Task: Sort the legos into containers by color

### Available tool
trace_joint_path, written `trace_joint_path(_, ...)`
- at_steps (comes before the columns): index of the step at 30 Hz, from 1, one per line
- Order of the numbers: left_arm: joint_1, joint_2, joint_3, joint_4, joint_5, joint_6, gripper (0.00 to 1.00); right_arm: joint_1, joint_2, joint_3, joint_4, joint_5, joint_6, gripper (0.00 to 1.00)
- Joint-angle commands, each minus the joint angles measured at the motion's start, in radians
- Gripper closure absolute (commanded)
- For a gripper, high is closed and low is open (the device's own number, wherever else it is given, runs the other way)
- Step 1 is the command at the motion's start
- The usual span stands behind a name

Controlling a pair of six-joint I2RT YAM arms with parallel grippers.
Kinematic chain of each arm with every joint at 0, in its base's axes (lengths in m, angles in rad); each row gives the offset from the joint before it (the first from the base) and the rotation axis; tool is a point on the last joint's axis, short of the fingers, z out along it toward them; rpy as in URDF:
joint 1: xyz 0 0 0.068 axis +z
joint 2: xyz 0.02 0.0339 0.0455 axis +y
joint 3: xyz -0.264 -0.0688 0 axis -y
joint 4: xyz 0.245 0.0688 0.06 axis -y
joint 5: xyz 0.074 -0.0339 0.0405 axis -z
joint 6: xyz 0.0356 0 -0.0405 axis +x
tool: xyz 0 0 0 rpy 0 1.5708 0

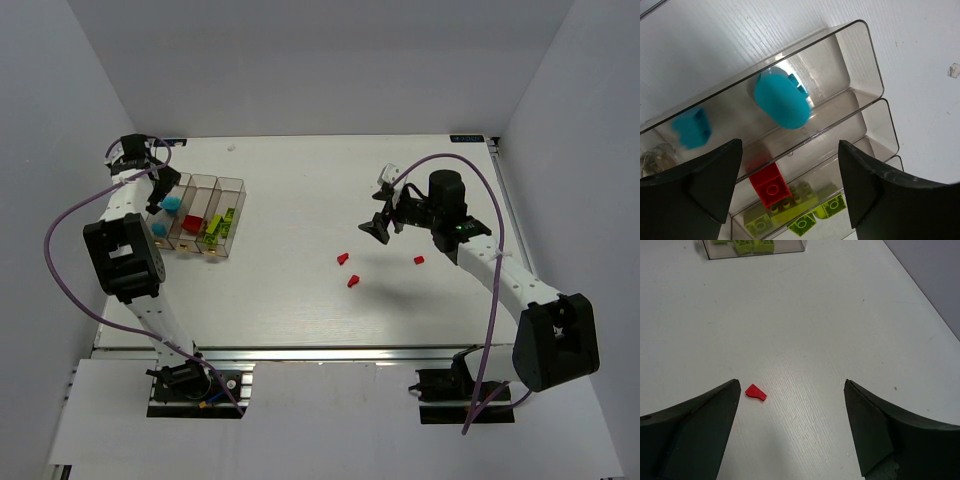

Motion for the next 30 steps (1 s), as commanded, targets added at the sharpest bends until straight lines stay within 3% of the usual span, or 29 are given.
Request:
trace_joint_path(1, 0.007, -0.034, 0.036, -0.01, 0.015, 0.007, 0.13, -0.007, 0.0, 0.012, 0.016, -0.023, 0.011, 0.11)
trace_joint_path(6, 0.007, -0.07, 0.016, 0.005, 0.04, 0.013, 0.2, -0.015, -0.003, 0.009, 0.017, -0.025, 0.013, 0.11)
trace_joint_path(8, 0.007, -0.128, -0.019, 0.048, 0.076, 0.042, 0.35, -0.019, 0.0, 0.007, 0.023, -0.023, 0.014, 0.11)
trace_joint_path(10, -0.012, -0.176, -0.053, 0.127, 0.141, 0.091, 0.57, -0.024, 0.004, 0.004, 0.025, -0.023, 0.016, 0.12)
trace_joint_path(11, -0.022, -0.22, -0.067, 0.149, 0.256, 0.135, 0.81, -0.026, 0.012, 0.004, 0.025, -0.026, 0.013, 0.18)
trace_joint_path(13, -0.033, -0.263, -0.151, 0.283, 0.444, 0.162, 0.94, -0.032, 0.026, 0.018, 0.013, -0.032, 0.011, 0.34)
trace_joint_path(14, -0.033, -0.292, -0.185, 0.324, 0.592, 0.165, 0.98, -0.032, 0.045, 0.027, 0.0, -0.032, 0.011, 0.62)
trace_joint_path(15, -0.07, -0.3, -0.229, 0.374, 0.659, 0.173, 0.97, -0.039, 0.058, 0.039, -0.032, -0.032, 0.011, 0.75)
trace_joint_path(17, -0.117, -0.294, -0.242, 0.376, 0.783, 0.232, 0.96, -0.045, 0.088, 0.07, -0.049, 0.012, 0.045, 0.95)
trace_joint_path(18, -0.148, -0.29, -0.245, 0.375, 0.796, 0.254, 0.92, -0.053, 0.098, 0.08, -0.061, 0.032, 0.062, 0.95)
trace_joint_path(19, -0.221, -0.282, -0.248, 0.346, 0.81, 0.277, 0.89, -0.056, 0.11, 0.099, -0.081, 0.07, 0.065, 0.93)
trace_joint_path(22, -0.346, -0.245, -0.242, 0.269, 0.822, 0.375, 0.7, -0.076, 0.167, 0.183, -0.205, 0.154, 0.07, 0.61)
trace_joint_path(23, -0.43, -0.241, -0.246, 0.264, 0.819, 0.413, 0.63, -0.094, 0.19, 0.209, -0.237, 0.174, 0.057, 0.31)
trace_joint_path(24, -0.469, -0.23, -0.251, 0.257, 0.784, 0.433, 0.53, -0.098, 0.199, 0.244, -0.26, 0.185, 0.053, 0.16)
trace_joint_path(25, -0.505, -0.227, -0.265, 0.261, 0.77, 0.459, 0.39, -0.107, 0.204, 0.257, -0.304, 0.191, 0.051, 0.11)
trace_joint_path(26, -0.574, -0.225, -0.275, 0.269, 0.738, 0.502, 0.34, -0.121, 0.205, 0.266, -0.325, 0.191, 0.057, 0.11)
trace_joint_path(27, -0.605, -0.219, -0.283, 0.288, 0.678, 0.524, 0.32, -0.139, 0.207, 0.28, -0.338, 0.185, 0.104, 0.11)
trace_joint_path(30, -0.697, -0.196, -0.315, 0.354, 0.67, 0.6, 0.29, -0.18, 0.199, 0.282, -0.397, 0.115, 0.169, 0.11)
